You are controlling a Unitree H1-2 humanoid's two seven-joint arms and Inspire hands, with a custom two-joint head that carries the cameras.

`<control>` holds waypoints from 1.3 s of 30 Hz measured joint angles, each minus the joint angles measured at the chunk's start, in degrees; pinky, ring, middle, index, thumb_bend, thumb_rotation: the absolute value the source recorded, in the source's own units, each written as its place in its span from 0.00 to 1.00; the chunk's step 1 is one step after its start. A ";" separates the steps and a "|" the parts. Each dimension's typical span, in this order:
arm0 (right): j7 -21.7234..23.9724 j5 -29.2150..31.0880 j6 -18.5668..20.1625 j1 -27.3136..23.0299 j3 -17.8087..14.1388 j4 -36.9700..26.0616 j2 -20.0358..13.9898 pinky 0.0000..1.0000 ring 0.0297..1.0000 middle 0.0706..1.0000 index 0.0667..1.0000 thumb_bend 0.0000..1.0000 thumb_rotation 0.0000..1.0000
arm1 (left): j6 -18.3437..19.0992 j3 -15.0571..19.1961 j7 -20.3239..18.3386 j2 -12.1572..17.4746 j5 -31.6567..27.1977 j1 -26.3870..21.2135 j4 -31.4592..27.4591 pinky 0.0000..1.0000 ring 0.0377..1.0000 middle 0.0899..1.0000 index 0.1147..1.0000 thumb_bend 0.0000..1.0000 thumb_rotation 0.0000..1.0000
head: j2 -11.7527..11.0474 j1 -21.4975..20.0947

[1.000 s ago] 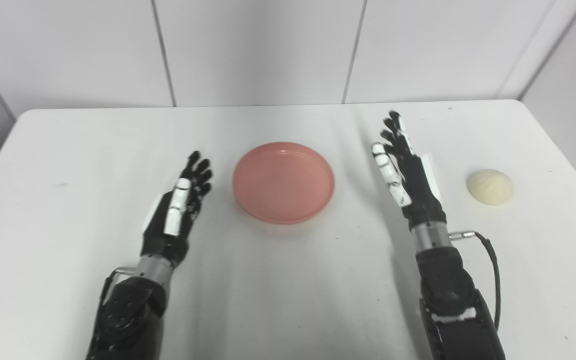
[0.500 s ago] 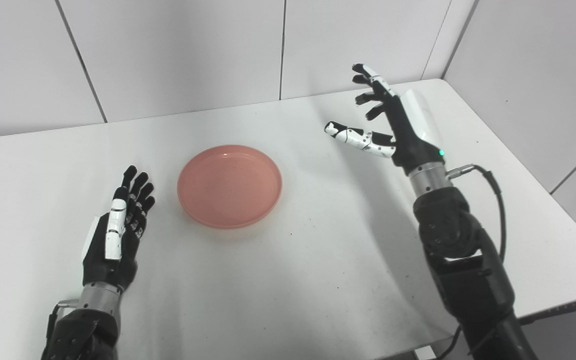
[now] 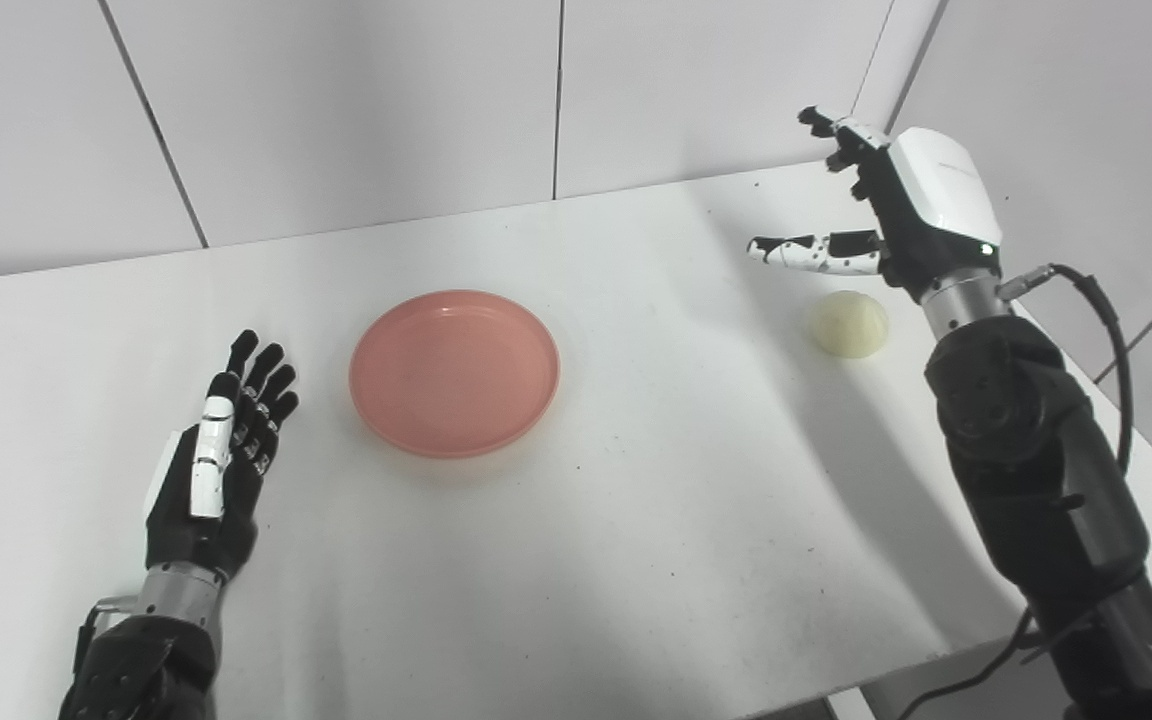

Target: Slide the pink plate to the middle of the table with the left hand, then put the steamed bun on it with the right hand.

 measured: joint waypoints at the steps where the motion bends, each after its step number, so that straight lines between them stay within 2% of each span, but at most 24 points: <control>1: 0.55 0.09 0.05 0.04 -0.01 0.52 -0.55 0.71 0.84 0.85 0.83 0.88 0.40 | 0.01 0.02 -0.11 0.04 0.00 0.00 -0.02 0.99 0.98 0.98 0.99 0.53 1.00 | 0.09 -0.09; 5: 2.28 -0.01 0.26 0.15 0.02 3.31 -2.84 0.71 0.87 0.88 0.85 0.90 0.39 | 0.01 0.09 -0.26 0.15 -0.03 0.00 -0.03 0.99 0.98 0.98 0.99 0.53 1.00 | 0.26 -0.70; 8: 4.40 -0.73 2.42 0.16 0.22 4.21 -3.53 0.71 0.89 0.90 0.86 0.90 0.39 | 0.18 0.28 -0.54 0.35 -0.91 0.00 -0.02 1.00 0.98 0.99 1.00 0.52 1.00 | 0.26 -1.23; 11: 7.86 -3.01 3.17 0.08 0.34 5.64 -3.60 0.68 0.87 0.90 0.86 0.89 0.37 | 0.32 0.35 -0.83 0.59 -1.13 0.00 -0.01 0.99 0.98 0.98 0.99 0.53 1.00 | 0.44 -1.84; 17: 14.46 -7.27 3.71 -0.03 0.04 8.31 -3.02 0.67 0.89 0.91 0.86 0.88 0.35 | 0.34 0.53 -1.52 1.25 -1.63 0.00 0.01 1.00 0.98 0.98 0.99 0.52 1.00 | 0.53 -2.20; 21: 16.77 -9.28 3.79 -1.28 -0.17 10.45 -2.46 0.68 0.89 0.91 0.86 0.88 0.36 | 0.58 0.74 -1.52 1.49 -2.24 0.00 -0.04 1.00 0.98 0.99 0.99 0.52 1.00 | 0.70 -2.46; 35: 17.39 -9.99 3.82 -2.68 -0.24 15.75 -2.15 0.70 0.88 0.91 0.87 0.88 0.35 | 0.59 1.29 -1.70 1.86 -2.50 0.03 -0.11 0.99 0.98 0.98 0.99 0.52 1.00 | 1.41 -2.55; 39: 18.09 -11.75 3.82 -3.31 -0.26 16.87 -2.00 0.70 0.88 0.91 0.87 0.88 0.36 | 0.68 1.31 -1.71 1.96 -2.50 0.10 -0.27 1.00 0.98 0.98 0.99 0.52 1.00 | 1.67 -2.55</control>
